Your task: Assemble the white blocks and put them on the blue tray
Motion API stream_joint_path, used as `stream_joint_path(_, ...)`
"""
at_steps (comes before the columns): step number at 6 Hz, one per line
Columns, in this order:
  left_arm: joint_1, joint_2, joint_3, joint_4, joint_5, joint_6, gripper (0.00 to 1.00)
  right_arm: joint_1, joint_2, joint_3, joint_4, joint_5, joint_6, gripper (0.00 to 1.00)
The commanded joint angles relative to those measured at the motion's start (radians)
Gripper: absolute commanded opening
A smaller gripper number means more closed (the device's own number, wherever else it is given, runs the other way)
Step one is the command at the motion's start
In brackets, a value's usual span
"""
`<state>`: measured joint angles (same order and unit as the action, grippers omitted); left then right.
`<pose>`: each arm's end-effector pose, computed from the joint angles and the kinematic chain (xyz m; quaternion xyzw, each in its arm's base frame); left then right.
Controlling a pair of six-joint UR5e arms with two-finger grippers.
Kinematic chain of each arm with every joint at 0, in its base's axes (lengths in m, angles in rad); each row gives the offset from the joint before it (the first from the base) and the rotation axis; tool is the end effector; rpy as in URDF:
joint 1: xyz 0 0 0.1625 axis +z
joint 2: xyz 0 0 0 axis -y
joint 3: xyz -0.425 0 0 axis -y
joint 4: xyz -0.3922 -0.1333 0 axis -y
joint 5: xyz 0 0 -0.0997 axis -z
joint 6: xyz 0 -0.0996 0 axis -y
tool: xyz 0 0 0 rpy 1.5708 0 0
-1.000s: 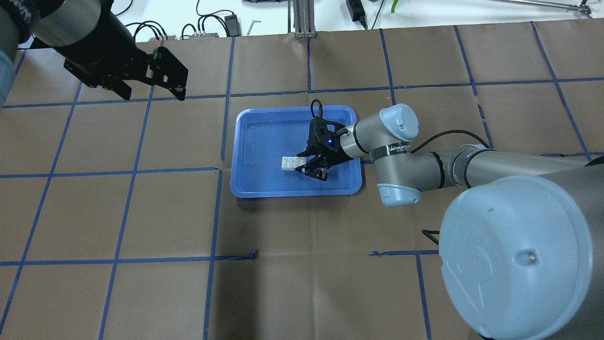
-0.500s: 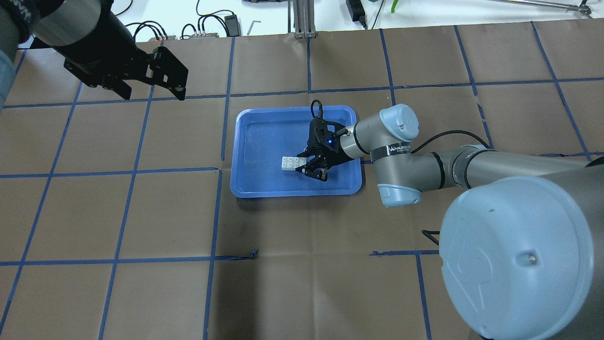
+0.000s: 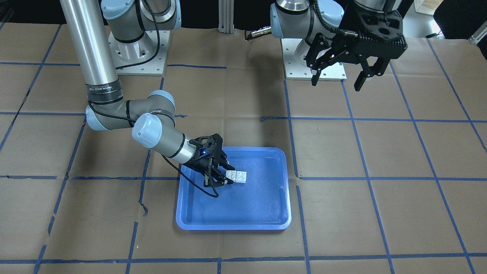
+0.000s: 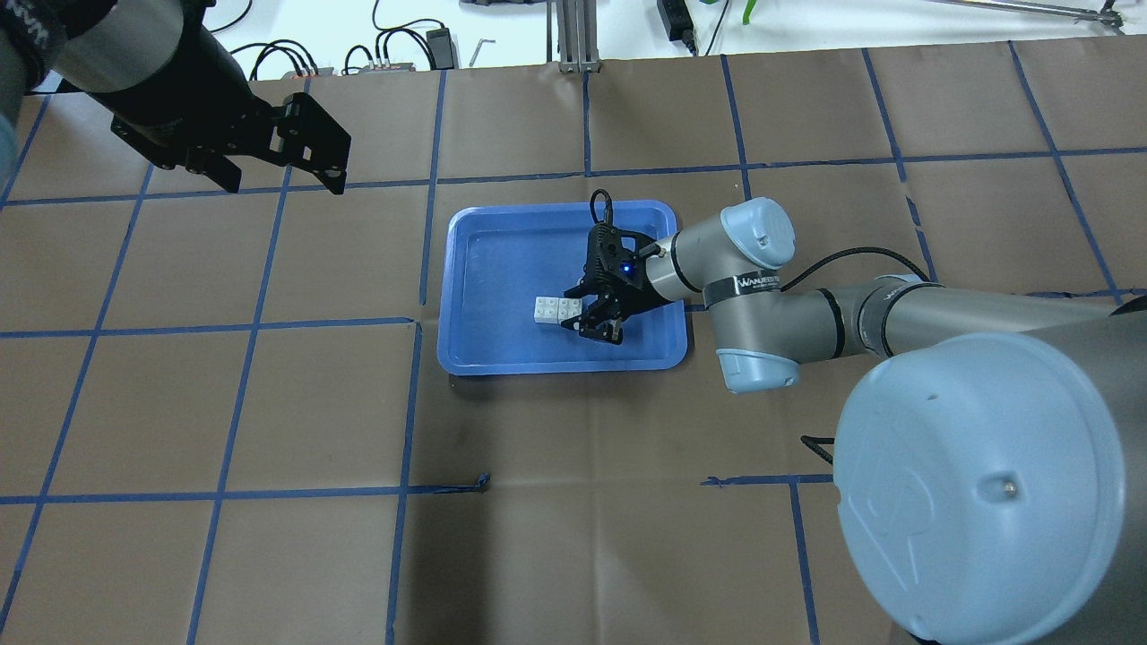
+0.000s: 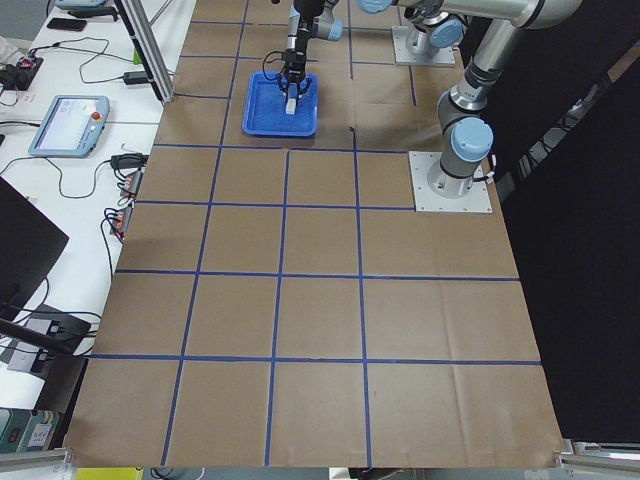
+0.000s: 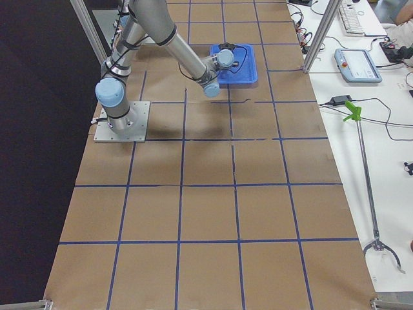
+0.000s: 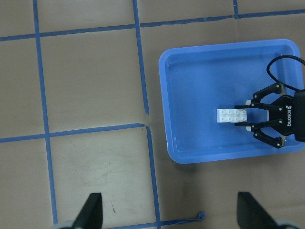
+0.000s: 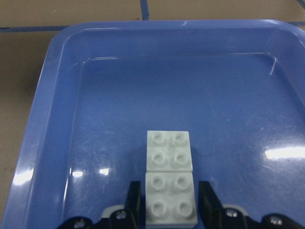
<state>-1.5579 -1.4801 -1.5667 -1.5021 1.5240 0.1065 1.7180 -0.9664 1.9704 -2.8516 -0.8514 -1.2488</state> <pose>-0.1319 -0.4683 0.5409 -0.0485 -0.9952 0.0829 0.0184 0.2802 -0.5332 0.1365 -0.6330 0.6790 -0.2925 0.2295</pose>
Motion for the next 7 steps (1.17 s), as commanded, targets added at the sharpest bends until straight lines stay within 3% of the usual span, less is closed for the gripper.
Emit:
stream_joint_path(1,-0.001,0.004,-0.001,-0.007,-0.001,0.001,0.99,0.0,0.0,-0.001,0.0,0.002,0.0,0.58)
stream_joint_path(2,-0.001,0.004,0.0,-0.007,-0.001,0.001,0.99,0.0,0.0,-0.004,-0.002,0.0,0.002,0.87)
stream_joint_path(3,-0.001,0.006,0.0,-0.009,0.002,0.001,0.99,-0.001,-0.009,-0.017,0.0,-0.015,0.053,1.0)
stream_joint_path(5,-0.001,0.006,0.0,-0.007,0.002,0.001,0.99,-0.015,-0.032,-0.099,0.03,-0.087,0.182,1.0)
stream_joint_path(7,0.001,0.006,0.0,-0.009,0.002,0.001,0.99,-0.031,-0.148,-0.133,0.265,-0.222,0.198,1.0)
